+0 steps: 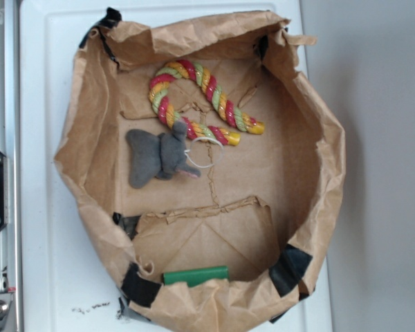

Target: Grab the gray animal.

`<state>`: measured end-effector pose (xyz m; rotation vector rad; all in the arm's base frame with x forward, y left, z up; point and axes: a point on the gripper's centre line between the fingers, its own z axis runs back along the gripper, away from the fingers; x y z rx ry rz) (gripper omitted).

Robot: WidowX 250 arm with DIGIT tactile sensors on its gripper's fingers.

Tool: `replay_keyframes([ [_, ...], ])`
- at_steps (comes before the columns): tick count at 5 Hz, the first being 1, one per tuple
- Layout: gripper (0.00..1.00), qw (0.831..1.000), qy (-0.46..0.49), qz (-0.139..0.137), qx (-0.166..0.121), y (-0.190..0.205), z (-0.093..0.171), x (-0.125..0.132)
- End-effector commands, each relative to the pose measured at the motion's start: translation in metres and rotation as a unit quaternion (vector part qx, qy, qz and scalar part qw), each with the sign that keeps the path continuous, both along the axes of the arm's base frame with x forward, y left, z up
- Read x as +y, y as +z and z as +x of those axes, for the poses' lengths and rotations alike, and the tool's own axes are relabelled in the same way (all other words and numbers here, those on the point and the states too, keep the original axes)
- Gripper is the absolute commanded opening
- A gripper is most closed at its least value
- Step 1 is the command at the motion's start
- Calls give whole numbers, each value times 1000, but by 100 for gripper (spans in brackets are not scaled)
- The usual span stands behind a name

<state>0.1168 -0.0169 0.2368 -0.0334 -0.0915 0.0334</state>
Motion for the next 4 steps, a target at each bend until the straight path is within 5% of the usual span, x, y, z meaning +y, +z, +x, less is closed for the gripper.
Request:
replay_keyframes([
  [1, 100, 1000, 0, 0, 0, 0, 0, 0],
  [3, 100, 1000, -22, -20, 0, -15, 70, -18],
  [4, 100, 999, -21, -28, 15, -42, 103, -7],
])
